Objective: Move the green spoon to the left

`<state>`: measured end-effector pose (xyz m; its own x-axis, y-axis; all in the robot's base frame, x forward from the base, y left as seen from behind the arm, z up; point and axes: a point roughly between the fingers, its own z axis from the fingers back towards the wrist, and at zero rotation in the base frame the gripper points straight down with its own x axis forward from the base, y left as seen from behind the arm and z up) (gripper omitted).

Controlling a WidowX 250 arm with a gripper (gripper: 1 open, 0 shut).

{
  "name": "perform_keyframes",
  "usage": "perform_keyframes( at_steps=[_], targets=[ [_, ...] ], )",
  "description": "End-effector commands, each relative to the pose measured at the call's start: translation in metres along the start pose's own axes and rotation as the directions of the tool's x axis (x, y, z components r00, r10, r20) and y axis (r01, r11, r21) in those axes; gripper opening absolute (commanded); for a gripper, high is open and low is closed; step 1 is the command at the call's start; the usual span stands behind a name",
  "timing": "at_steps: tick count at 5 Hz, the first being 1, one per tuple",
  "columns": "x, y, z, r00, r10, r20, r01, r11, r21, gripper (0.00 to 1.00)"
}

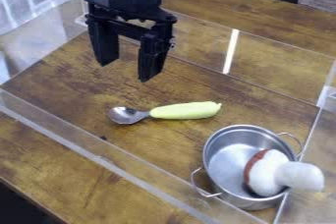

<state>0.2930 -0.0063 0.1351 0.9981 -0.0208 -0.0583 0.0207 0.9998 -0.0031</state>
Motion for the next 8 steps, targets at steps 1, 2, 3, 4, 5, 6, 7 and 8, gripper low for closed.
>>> perform_keyframes(
  at_steps=[1,2,3,4,5,6,7,8],
  targets=[
    [0.005,0.004,-0.016,0.999,-0.032,-0.022,0.032,0.999,-0.004,1.0],
    [0.011,-0.004,-0.02,0.961,-0.276,-0.011,0.276,0.961,0.033,1.0],
    [0.021,-0.001,-0.025,0.885,-0.466,-0.012,0.466,0.883,0.053,1.0],
    [0.035,-0.003,-0.034,0.758,-0.652,-0.011,0.651,0.755,0.085,1.0],
    [0.046,-0.007,-0.042,0.622,-0.783,-0.011,0.78,0.617,0.106,1.0],
    [0.054,-0.019,-0.047,0.508,-0.861,-0.023,0.856,0.503,0.119,1.0],
    [0.059,-0.031,-0.051,0.423,-0.906,-0.019,0.899,0.417,0.133,1.0],
    [0.06,-0.041,-0.058,0.434,-0.901,-0.008,0.893,0.429,0.138,1.0]
  ],
)
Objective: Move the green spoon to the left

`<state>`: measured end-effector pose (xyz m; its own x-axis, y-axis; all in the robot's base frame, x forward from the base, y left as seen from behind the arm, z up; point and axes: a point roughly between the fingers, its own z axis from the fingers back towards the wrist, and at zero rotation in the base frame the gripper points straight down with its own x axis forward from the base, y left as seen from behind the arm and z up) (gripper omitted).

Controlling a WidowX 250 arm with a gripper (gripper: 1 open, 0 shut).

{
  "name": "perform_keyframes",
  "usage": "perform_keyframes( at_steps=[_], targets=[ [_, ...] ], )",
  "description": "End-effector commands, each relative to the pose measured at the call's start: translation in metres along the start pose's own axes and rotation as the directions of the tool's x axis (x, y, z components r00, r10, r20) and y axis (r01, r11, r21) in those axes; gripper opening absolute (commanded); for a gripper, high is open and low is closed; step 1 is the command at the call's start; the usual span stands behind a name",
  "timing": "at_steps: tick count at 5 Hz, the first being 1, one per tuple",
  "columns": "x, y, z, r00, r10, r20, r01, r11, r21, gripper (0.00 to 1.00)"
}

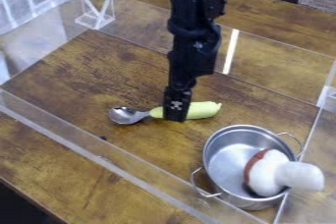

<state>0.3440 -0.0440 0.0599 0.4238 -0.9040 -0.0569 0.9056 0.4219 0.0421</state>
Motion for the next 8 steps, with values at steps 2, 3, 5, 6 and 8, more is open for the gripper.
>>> perform_keyframes(
  at_steps=[2,3,5,6,8],
  targets=[
    [0.013,0.007,-0.009,0.996,0.079,0.047,-0.081,0.996,0.045,1.0],
    [0.01,0.014,-0.026,0.989,0.14,0.05,-0.143,0.989,0.042,1.0],
    [0.02,0.022,-0.025,0.983,0.17,0.066,-0.172,0.985,0.025,0.0],
    [0.02,0.028,-0.024,0.971,0.23,0.068,-0.232,0.973,0.014,0.0],
    [0.018,0.032,-0.024,0.938,0.339,0.072,-0.339,0.941,-0.014,0.0]
  ],
)
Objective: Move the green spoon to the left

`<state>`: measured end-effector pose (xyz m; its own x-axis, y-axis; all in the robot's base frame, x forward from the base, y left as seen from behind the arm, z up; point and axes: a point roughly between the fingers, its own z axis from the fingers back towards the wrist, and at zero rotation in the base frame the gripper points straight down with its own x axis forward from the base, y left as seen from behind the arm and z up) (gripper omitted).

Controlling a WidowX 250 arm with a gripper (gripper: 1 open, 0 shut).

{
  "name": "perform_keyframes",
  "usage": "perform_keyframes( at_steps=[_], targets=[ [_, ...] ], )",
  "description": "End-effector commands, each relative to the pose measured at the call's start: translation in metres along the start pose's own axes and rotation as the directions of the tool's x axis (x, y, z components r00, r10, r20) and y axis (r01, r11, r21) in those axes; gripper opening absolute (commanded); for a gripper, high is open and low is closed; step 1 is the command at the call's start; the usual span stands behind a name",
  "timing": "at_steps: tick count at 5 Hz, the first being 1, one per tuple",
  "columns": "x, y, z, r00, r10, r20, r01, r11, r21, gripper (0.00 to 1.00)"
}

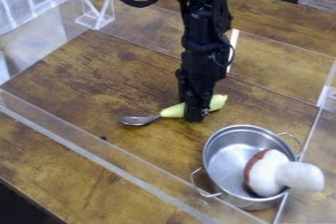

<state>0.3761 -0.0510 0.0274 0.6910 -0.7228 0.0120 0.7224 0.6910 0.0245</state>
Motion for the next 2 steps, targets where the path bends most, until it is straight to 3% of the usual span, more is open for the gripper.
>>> perform_keyframes(
  at_steps=[1,2],
  targets=[
    [-0.0049,0.0073,0.0092,1.0,0.004,0.022,-0.004,1.0,0.011,0.0],
    [-0.0088,0.0066,0.0092,1.0,-0.013,0.023,0.013,1.0,0.001,0.0]
  ],
)
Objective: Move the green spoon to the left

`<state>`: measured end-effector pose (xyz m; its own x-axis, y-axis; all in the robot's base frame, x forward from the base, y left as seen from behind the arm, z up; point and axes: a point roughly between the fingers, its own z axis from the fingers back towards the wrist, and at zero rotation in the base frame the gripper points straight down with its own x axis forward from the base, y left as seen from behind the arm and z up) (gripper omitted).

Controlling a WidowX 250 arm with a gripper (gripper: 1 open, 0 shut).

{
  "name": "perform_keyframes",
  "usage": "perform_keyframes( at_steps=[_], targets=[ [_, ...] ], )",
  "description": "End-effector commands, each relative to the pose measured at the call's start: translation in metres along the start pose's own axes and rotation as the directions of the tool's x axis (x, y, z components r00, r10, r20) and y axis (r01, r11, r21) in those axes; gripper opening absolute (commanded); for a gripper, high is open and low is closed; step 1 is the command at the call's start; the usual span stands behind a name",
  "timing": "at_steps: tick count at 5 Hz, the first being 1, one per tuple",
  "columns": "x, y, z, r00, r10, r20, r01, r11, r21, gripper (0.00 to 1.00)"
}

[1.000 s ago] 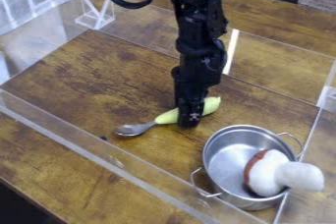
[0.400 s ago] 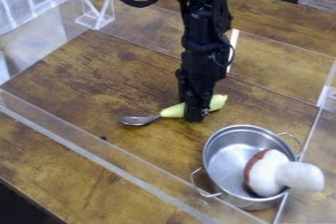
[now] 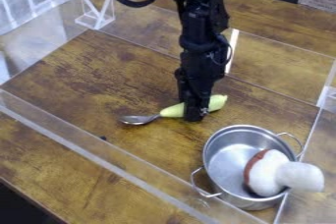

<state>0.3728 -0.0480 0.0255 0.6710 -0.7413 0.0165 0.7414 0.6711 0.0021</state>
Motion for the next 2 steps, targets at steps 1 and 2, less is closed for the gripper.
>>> perform_keyframes(
  at_steps=[1,2],
  targets=[
    [-0.0012,0.0072,0.0133,1.0,0.007,0.018,-0.008,1.0,0.01,0.0],
    [0.002,0.0073,0.0135,1.0,0.004,0.018,-0.004,1.0,-0.006,0.0]
  ],
)
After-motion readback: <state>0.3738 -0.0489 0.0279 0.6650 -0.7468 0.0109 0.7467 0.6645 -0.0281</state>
